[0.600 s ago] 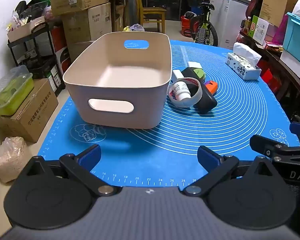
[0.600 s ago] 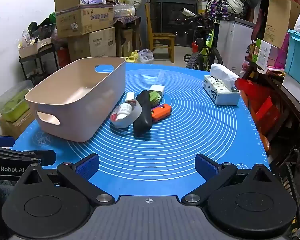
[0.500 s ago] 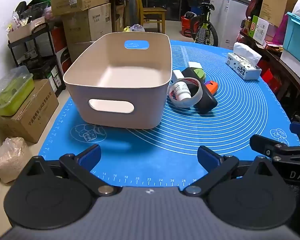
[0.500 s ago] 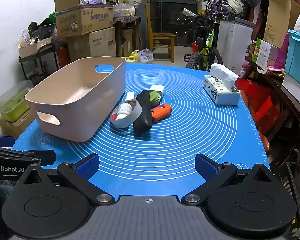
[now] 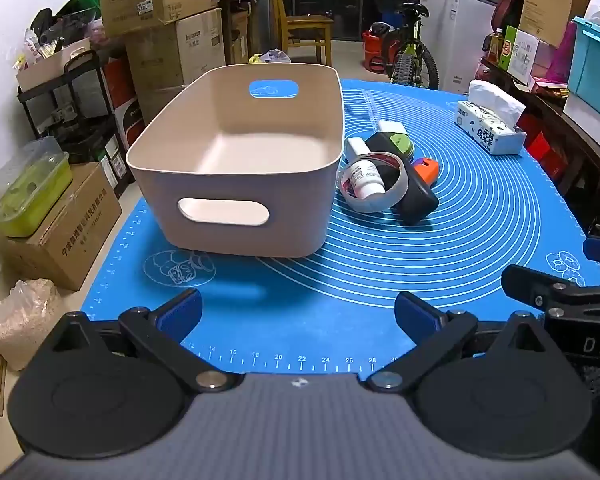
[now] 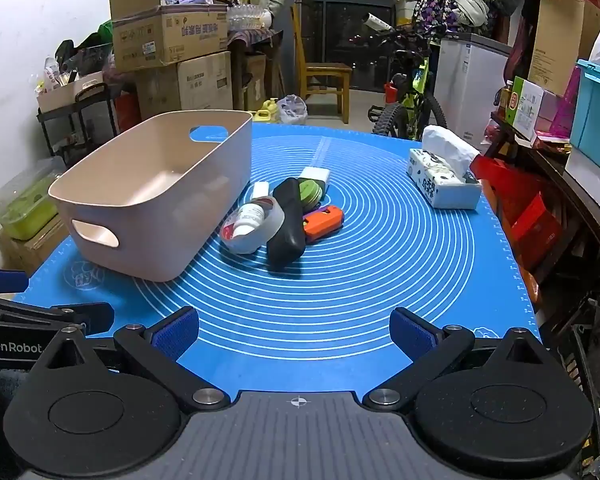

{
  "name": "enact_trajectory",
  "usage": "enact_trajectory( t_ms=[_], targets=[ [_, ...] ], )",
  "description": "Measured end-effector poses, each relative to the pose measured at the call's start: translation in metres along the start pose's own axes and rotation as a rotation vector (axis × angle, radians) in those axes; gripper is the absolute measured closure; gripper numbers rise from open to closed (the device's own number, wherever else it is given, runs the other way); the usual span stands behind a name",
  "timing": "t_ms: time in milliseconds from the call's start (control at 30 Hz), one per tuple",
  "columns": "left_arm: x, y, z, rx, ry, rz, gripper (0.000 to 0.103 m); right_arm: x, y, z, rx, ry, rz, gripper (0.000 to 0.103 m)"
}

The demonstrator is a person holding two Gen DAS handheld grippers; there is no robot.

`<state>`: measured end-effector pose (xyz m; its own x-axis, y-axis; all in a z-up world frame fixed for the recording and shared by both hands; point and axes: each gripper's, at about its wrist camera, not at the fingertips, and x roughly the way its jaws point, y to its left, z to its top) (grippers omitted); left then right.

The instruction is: Organize rigid objects

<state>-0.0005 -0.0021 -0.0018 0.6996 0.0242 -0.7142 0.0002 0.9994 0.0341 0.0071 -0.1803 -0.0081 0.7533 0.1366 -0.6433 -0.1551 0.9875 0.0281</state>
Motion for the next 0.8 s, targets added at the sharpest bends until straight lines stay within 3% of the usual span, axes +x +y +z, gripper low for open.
enact_trajectory(
  t_ms=[800],
  targets=[
    [0.0006,0.0007,0.0001,0.000,0.002,-0.005,0.002,0.0016,0.0039,-0.0019,-0.003,0.003,0.000,0.002]
  ],
)
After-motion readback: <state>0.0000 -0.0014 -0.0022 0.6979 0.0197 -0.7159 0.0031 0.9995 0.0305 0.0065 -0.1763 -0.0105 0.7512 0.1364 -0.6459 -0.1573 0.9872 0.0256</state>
